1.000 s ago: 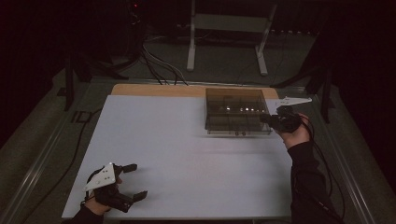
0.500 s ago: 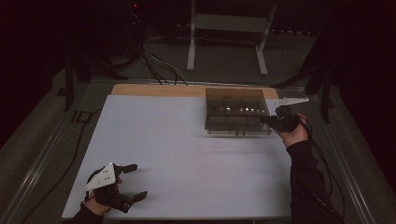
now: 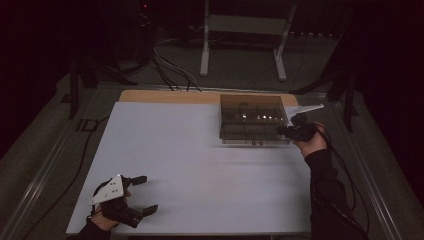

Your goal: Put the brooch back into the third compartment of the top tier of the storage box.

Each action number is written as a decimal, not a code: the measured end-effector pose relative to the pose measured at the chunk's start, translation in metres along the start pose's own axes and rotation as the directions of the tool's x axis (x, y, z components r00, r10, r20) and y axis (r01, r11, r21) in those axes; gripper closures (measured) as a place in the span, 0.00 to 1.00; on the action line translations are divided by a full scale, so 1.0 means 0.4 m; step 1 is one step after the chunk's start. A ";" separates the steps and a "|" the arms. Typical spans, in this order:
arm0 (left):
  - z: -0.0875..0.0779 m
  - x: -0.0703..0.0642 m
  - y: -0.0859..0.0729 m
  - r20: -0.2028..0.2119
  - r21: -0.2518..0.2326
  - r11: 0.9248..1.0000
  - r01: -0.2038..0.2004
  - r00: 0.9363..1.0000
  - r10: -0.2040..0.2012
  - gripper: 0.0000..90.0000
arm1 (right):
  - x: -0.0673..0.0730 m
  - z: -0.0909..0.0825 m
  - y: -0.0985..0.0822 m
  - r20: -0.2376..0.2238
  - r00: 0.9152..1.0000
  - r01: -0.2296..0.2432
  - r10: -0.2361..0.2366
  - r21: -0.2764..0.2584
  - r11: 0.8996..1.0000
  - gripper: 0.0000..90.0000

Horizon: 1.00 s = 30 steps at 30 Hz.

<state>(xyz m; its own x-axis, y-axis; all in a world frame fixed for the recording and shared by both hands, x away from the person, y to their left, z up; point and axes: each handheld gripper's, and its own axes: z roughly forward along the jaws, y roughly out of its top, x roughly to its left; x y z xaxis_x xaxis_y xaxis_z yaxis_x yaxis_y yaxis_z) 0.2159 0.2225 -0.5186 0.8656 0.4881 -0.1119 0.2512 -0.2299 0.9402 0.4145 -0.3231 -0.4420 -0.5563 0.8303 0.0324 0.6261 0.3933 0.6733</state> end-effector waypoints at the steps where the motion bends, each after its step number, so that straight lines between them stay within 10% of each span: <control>1: 0.000 0.000 0.000 0.000 0.000 1.000 -0.001 1.000 0.001 0.01 | 0.000 0.004 0.001 0.000 1.000 0.000 0.000 0.010 1.000 0.95; 30: -0.001 0.000 0.000 -0.002 -0.002 1.000 0.002 1.000 -0.002 0.01 | 0.046 -0.038 0.039 -0.013 1.000 -0.021 0.020 -0.089 0.996 0.55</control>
<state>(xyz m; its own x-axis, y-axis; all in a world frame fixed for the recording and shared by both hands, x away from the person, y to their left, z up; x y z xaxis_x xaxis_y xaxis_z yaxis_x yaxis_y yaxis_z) 0.2156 0.2227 -0.5184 0.8644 0.4899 -0.1132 0.2520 -0.2274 0.9406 0.4057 -0.3076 -0.4197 -0.5510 0.8326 0.0558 0.5864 0.3388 0.7358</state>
